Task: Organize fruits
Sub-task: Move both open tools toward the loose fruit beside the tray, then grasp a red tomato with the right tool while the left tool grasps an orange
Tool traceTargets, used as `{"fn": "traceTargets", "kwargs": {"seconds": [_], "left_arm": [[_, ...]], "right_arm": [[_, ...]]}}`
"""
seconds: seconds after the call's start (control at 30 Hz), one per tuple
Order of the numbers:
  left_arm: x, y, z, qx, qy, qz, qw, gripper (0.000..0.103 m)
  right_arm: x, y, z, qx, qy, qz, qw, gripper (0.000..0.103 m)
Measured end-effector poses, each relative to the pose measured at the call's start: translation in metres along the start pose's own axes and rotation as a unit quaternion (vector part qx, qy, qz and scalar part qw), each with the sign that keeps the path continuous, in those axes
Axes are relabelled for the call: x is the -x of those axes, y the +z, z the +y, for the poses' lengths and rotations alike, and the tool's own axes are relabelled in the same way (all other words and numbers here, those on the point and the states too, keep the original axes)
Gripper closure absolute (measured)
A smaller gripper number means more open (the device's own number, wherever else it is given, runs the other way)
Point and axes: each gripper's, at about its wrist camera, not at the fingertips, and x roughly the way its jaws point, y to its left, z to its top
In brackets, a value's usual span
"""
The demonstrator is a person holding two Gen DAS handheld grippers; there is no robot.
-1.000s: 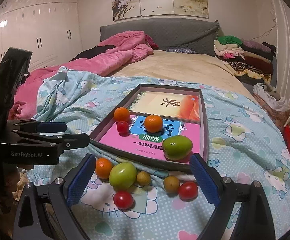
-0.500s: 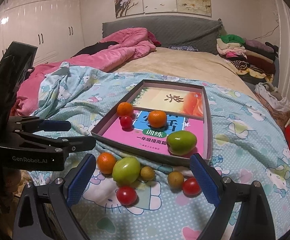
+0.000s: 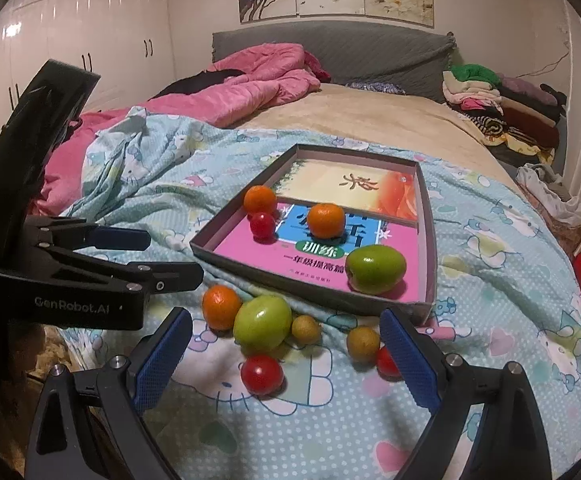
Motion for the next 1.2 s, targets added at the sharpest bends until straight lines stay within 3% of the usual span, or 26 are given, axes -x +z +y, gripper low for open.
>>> {"fn": "traceTargets", "kwargs": {"seconds": [0.37,0.83,1.03,1.2], "left_arm": [[-0.019,-0.008,0.000,-0.001,-0.018,0.049,0.9986,0.024],[-0.030,-0.013,-0.003,-0.008,-0.032,0.065,0.9974,0.024],[-0.035,-0.014,-0.003,-0.005,-0.032,0.069,0.9971,0.025],[-0.037,-0.014,-0.006,-0.012,-0.024,0.063,0.9977,0.031]], "right_arm": [[-0.015,-0.009,-0.003,-0.014,0.000,0.045,0.999,0.008],[-0.035,-0.019,-0.002,-0.014,0.008,0.100,0.995,0.011],[-0.041,-0.020,0.001,-0.010,0.020,0.112,0.993,0.021],[-0.052,-0.024,0.000,-0.020,0.043,0.135,0.990,0.045]]}}
